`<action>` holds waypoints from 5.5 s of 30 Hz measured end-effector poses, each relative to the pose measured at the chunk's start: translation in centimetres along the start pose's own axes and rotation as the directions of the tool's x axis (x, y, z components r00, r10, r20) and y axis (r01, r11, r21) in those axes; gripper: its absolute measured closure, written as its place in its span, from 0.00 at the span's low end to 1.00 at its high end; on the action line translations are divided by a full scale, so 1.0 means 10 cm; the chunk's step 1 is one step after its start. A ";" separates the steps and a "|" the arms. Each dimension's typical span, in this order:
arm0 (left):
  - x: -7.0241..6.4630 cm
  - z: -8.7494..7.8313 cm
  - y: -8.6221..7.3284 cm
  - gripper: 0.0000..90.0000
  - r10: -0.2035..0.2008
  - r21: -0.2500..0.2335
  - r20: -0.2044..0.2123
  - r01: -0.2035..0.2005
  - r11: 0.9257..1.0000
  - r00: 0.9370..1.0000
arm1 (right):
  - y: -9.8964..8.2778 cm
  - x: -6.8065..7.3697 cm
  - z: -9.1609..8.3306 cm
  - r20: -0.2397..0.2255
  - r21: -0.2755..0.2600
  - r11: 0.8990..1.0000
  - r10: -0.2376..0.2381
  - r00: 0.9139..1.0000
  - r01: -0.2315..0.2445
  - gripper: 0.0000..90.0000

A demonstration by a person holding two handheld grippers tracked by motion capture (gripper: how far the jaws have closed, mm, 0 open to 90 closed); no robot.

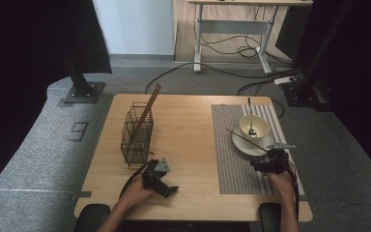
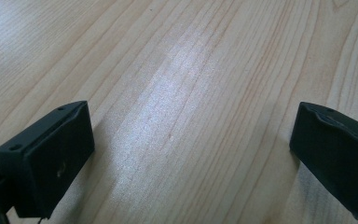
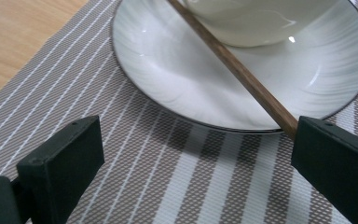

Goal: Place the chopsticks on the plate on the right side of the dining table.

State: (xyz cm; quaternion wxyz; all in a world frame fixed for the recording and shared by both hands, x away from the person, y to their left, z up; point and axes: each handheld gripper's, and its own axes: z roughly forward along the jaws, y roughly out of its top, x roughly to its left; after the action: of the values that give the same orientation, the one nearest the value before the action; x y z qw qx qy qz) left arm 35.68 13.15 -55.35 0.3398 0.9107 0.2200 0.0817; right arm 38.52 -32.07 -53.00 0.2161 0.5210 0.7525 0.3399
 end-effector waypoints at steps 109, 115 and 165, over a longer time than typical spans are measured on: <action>-0.01 0.00 0.00 0.00 -0.002 -0.003 -0.001 0.002 1.000 1.000 | -0.26 0.09 -0.52 0.034 -0.032 0.996 -0.086 0.996 0.087 0.00; -0.02 0.00 0.00 0.01 -0.009 -0.008 -0.004 0.009 1.000 1.000 | -0.28 0.22 -0.69 -0.012 -0.028 0.997 -0.067 0.998 0.066 0.00; -0.04 -0.01 -0.01 0.00 -0.003 -0.006 0.007 0.003 1.000 1.000 | 1.24 1.82 -0.64 -0.366 -0.044 0.942 -0.324 0.872 0.332 0.00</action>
State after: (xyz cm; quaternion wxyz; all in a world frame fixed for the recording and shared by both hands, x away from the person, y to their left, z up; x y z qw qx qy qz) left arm 35.23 13.09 -55.37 0.3435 0.9096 0.2202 0.0787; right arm 35.43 -14.20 -39.02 0.1204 0.3152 0.8603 0.3822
